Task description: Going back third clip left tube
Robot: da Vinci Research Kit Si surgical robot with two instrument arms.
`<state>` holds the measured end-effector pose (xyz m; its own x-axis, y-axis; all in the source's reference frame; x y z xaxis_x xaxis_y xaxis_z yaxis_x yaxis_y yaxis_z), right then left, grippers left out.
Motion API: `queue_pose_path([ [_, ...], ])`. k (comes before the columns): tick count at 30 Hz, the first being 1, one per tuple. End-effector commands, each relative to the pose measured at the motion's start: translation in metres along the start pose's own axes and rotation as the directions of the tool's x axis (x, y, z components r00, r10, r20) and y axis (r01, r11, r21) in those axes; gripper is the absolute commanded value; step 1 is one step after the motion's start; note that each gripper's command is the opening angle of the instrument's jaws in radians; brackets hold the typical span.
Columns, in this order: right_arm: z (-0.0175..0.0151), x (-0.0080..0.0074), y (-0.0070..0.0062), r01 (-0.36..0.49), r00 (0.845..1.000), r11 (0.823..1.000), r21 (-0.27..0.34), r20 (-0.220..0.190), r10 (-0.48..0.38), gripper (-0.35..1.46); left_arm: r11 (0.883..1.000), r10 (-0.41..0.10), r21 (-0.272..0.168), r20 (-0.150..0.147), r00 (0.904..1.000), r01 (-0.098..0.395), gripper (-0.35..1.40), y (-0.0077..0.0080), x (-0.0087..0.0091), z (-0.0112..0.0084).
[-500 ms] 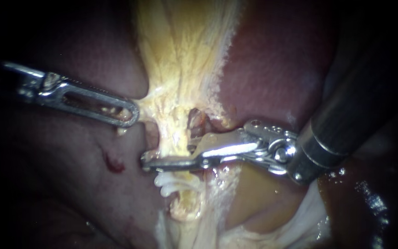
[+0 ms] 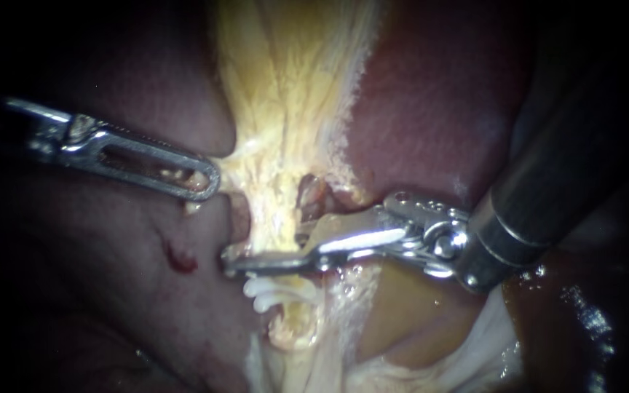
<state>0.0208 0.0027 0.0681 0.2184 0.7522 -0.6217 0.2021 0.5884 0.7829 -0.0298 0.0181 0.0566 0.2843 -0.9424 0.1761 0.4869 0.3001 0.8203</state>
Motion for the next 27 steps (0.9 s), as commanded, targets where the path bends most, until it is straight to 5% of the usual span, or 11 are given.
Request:
queue_pose_path([
  [1, 0.0002, 0.0, 0.0002, 0.008, 1.0, 1.0, 0.005, -0.002, -0.008, 0.31, 1.0, 0.0, 0.0, -0.001, 1.0, 0.0, -0.35, 0.0, 0.0, 0.0],
  [7, 0.0009, 0.0, 0.0007, 0.056, 0.998, 0.996, -0.072, -0.013, -0.057, 0.49, 1.0, 0.0, 0.001, -0.001, 1.0, 0.0, -0.35, 0.0, 0.0, 0.0],
  [18, -0.0015, -0.0003, 0.0018, 0.179, 0.983, 0.973, -0.144, 0.001, -0.181, 0.5, 1.0, 0.0, 0.001, -0.001, 1.0, 0.0, -0.35, 0.0, 0.0, -0.0001],
  [27, -0.0055, 0.0002, 0.0002, 0.216, 0.976, 0.965, -0.15, 0.019, -0.215, 0.5, 1.0, 0.0, 0.001, -0.001, 1.0, 0.0, -0.35, 0.0, 0.0, -0.0001],
])
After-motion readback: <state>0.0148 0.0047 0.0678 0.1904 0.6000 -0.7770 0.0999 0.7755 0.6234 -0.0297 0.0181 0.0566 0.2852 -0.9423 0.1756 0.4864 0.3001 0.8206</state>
